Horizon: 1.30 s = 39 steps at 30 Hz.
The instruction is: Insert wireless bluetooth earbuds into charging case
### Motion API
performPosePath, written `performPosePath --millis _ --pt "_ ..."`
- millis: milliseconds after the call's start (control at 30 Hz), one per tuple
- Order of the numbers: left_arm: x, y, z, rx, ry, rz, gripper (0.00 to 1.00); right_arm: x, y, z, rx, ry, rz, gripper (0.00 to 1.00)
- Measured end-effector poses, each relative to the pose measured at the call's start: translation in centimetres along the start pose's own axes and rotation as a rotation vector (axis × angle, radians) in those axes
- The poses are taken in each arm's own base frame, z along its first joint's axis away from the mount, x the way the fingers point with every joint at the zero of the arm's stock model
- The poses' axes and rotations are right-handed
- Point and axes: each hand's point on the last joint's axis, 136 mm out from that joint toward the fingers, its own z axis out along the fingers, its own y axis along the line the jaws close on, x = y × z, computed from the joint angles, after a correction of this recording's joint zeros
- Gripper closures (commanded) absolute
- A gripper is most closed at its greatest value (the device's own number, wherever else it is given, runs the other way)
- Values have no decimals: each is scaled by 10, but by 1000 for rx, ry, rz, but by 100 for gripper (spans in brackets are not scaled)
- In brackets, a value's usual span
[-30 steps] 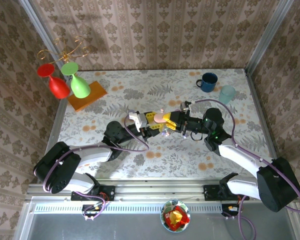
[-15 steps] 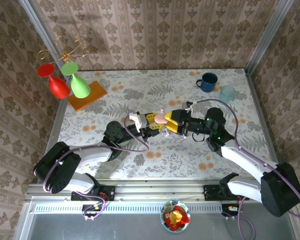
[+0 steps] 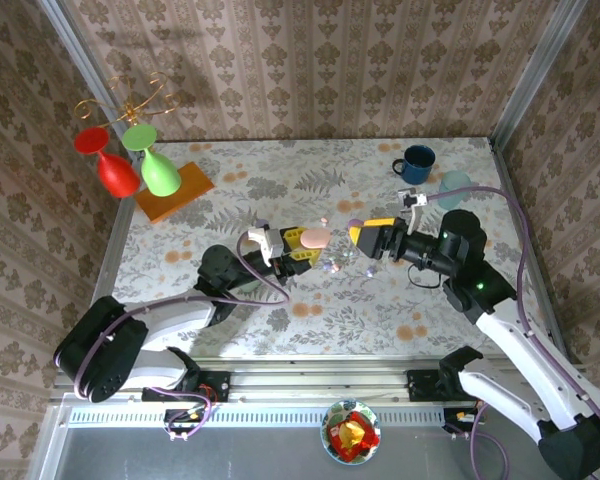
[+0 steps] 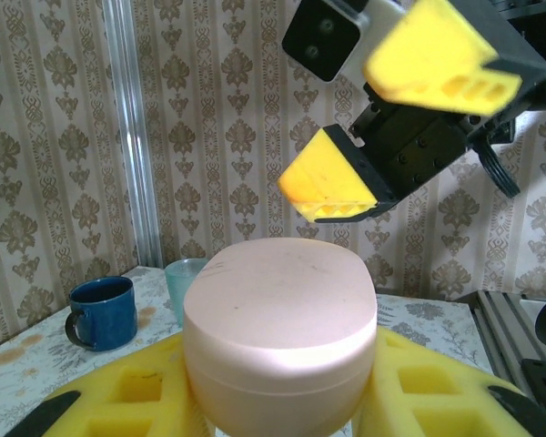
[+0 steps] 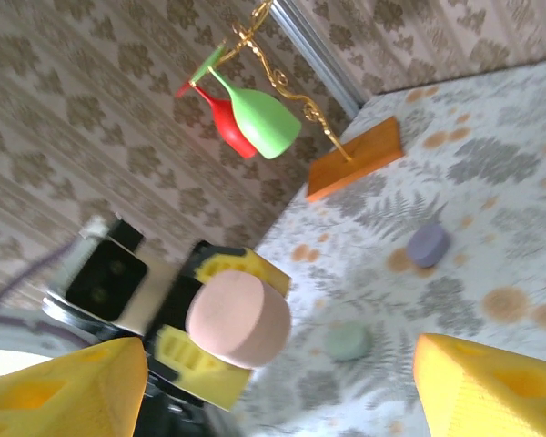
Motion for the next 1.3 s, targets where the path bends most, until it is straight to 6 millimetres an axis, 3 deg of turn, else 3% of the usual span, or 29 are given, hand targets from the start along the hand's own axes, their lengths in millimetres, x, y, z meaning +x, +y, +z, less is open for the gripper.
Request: performPosePath --millis 233,467,833,1100,1300 --pt "5 0 -1 -2 26 -18 67 31 3 16 59 82 -266 19" --pt "7 -3 -1 17 37 -25 67 47 -3 36 101 128 -394 19" --pt "18 -4 -2 26 80 -43 67 28 -8 42 171 37 -419 20" --pt "19 -12 -3 72 86 -43 67 27 -21 47 234 34 -374 21" --pt "19 -12 -3 73 85 -42 67 17 -18 50 235 18 -358 21"
